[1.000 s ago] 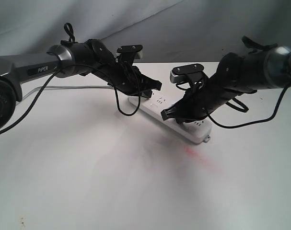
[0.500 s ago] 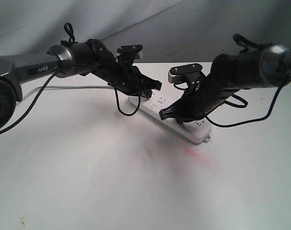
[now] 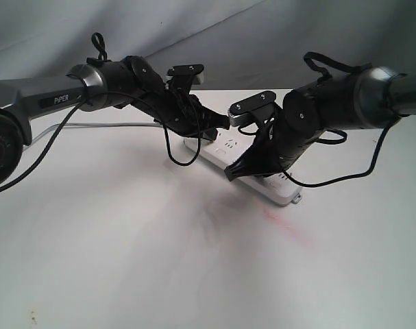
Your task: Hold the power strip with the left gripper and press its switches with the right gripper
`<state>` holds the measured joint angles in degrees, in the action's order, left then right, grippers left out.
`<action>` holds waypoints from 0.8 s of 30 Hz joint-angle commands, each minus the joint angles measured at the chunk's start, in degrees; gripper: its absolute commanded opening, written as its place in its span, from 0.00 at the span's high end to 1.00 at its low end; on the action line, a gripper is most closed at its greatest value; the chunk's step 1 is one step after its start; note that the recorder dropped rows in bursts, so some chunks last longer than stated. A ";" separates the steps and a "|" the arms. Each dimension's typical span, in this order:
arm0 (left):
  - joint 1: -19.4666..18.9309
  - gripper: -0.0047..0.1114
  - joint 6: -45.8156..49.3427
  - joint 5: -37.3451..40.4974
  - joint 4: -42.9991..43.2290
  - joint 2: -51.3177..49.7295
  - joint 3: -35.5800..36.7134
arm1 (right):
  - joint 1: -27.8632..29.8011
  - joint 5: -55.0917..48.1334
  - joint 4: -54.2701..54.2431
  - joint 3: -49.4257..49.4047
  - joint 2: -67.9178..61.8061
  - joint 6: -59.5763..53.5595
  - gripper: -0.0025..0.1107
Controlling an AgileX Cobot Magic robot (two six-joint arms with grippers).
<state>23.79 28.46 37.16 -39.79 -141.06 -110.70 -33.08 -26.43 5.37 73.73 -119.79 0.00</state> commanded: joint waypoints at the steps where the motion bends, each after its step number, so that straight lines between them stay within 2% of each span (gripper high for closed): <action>1: 0.16 0.96 0.04 -0.04 -0.31 -0.17 -0.12 | 1.01 -12.62 5.56 -2.62 -6.45 1.41 0.98; 8: 0.16 0.96 0.04 -0.04 -0.31 -0.17 -0.12 | 0.76 -12.74 5.56 -2.62 -7.62 0.58 0.98; 17: 0.16 0.96 0.04 0.10 -0.31 -0.17 -0.12 | -3.51 -12.15 5.14 -2.38 -7.62 -1.11 0.98; 24: 0.16 0.96 0.04 0.38 -0.31 -0.17 -0.12 | -3.63 -12.10 5.14 -2.28 -7.11 0.00 0.98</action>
<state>23.79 28.46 37.26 -39.79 -141.06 -110.70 -36.24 -27.03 13.20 74.53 -120.85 -0.71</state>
